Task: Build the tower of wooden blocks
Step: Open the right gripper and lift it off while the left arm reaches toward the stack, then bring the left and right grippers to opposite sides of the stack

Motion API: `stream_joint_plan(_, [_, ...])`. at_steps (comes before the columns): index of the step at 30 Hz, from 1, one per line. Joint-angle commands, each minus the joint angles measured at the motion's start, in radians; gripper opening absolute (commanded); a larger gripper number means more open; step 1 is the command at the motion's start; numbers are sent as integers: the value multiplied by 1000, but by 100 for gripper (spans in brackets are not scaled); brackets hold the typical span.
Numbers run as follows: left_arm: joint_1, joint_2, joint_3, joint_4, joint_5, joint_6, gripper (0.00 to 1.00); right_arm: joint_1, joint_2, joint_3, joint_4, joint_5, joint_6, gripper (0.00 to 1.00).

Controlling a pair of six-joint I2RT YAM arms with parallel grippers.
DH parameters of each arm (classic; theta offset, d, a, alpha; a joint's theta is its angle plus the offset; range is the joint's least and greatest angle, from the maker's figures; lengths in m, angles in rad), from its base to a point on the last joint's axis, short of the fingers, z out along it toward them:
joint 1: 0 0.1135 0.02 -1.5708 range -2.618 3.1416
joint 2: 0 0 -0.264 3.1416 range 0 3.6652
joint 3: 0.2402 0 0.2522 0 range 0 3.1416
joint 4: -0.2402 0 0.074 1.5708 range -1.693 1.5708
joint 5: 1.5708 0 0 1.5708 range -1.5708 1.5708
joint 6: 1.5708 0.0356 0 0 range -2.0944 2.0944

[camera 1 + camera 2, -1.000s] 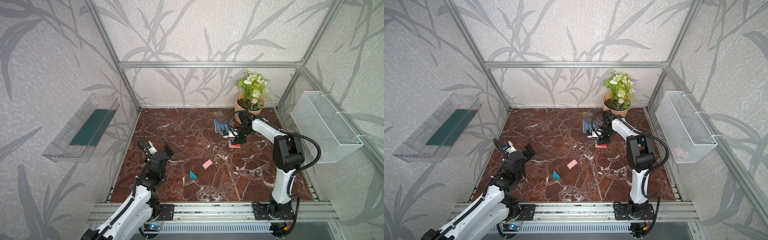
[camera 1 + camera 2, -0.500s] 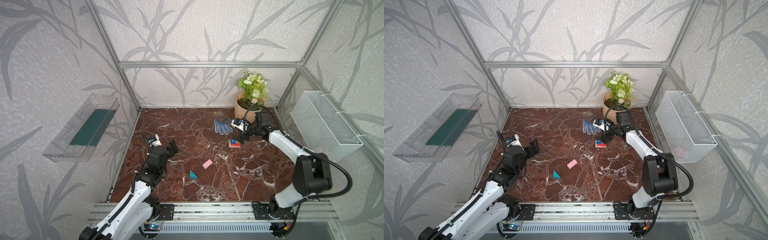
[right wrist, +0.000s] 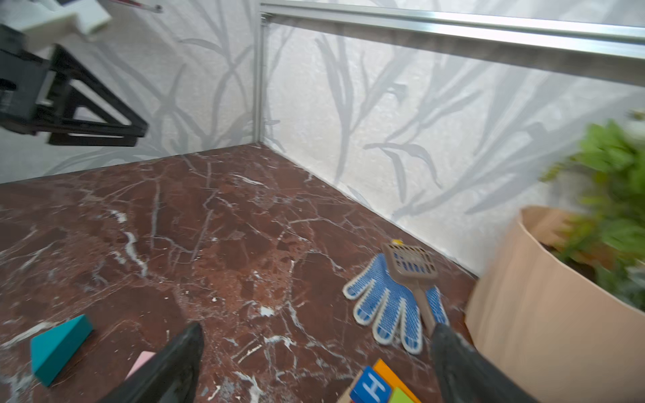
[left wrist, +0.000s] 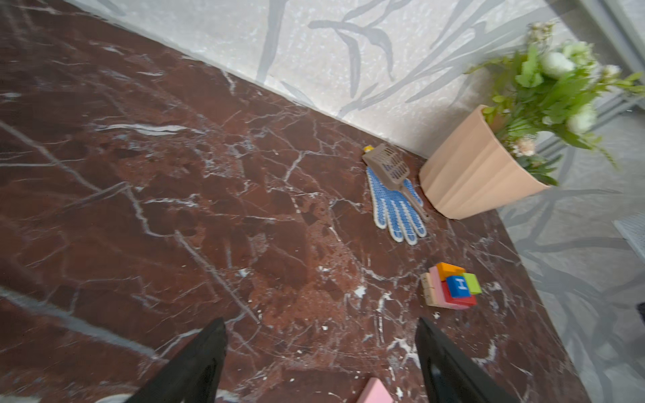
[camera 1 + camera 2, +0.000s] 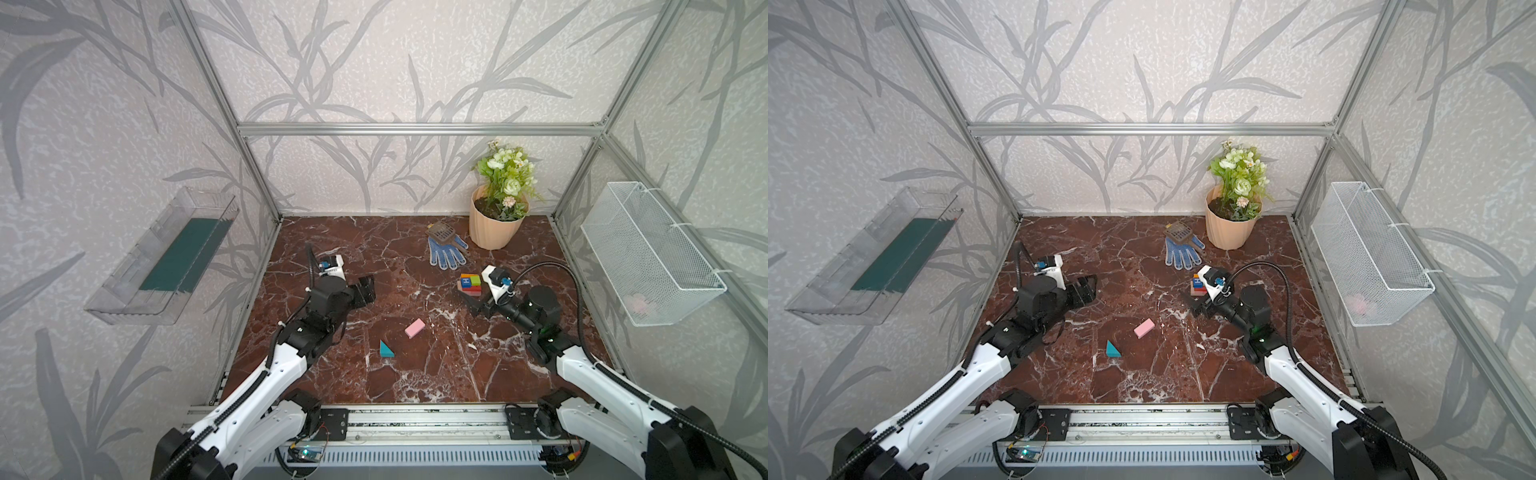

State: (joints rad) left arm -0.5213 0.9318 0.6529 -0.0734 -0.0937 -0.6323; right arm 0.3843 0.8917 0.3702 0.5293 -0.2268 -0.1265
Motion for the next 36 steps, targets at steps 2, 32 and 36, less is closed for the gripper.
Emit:
stream_joint_plan(2, [-114, 103, 1, 93, -30, -59, 79, -9, -77, 18, -117, 428, 295, 99])
stream_joint_plan(32, [-273, 1088, 775, -165, 105, 29, 44, -245, 457, 272, -418, 389, 591, 59])
stream_joint_plan(36, [-273, 1136, 832, -200, 99, 27, 40, -248, 558, 323, -409, 293, 577, 57])
